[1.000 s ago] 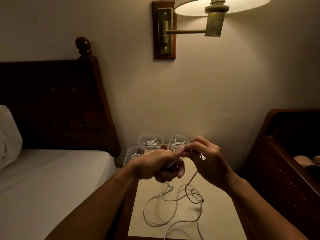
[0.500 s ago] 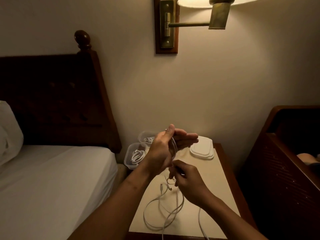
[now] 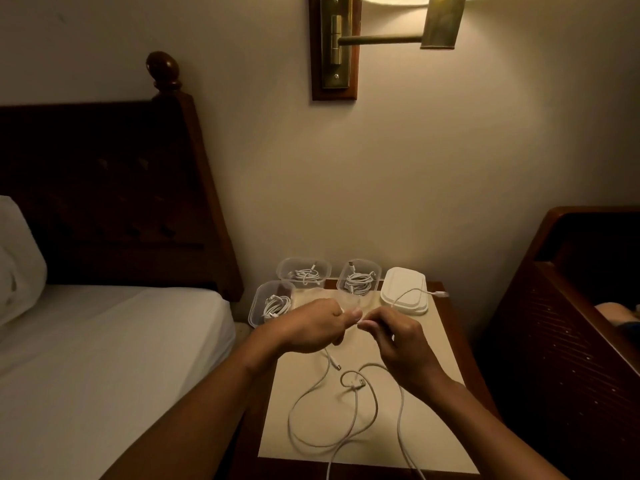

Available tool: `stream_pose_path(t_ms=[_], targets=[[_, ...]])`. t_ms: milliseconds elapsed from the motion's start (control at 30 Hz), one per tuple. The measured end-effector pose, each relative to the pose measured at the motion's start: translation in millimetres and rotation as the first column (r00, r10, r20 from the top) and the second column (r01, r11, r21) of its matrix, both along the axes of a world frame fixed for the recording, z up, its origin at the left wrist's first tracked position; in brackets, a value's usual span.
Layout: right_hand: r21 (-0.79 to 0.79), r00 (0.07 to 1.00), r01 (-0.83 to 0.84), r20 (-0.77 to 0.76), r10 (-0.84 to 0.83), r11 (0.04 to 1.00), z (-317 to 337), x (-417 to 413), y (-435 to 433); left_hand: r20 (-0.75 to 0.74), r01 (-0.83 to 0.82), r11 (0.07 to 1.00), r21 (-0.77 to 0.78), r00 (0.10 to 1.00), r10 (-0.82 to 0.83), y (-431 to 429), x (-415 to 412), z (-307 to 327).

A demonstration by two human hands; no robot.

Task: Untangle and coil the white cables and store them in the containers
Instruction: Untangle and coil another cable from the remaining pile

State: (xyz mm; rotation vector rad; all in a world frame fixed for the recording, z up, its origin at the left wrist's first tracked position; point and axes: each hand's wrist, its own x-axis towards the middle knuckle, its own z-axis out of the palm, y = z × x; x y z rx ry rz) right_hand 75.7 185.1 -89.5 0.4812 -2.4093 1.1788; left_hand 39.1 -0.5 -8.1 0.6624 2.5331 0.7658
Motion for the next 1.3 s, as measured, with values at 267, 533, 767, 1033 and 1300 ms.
stream_pose_path(t_ms=[267,533,767,1033,1300], targets=[[-0.417,0.940,-0.135,0.232,0.249,0.899,60.3,15.9,4.5,0.571,0.011,0.885,0.465,0.760,-0.309,-19.3,18.1,-9.3],[-0.548,0.912,-0.135,0.257,0.320,0.825,74.0,11.8,-2.8,0.555,-0.291,0.472,0.832,0.448,-0.701,1.6,42.1,-9.9],[-0.803,0.825,0.015,0.347,0.446,0.596,55.0,20.1,-12.2,0.436,-0.588,-0.022,0.809,0.624,-0.648,14.0,36.1,11.6],[-0.762,0.894,0.142,0.373,0.248,0.632,47.4,27.4,-18.8,0.536,-0.664,-0.227,0.713,0.724,-0.433,10.8,20.1,50.1],[-0.341,0.943,0.032,0.321,0.085,0.939,55.5,48.5,-31.5,0.527,-0.581,-0.147,0.801,0.800,-0.288,3.4,-15.8,55.4]])
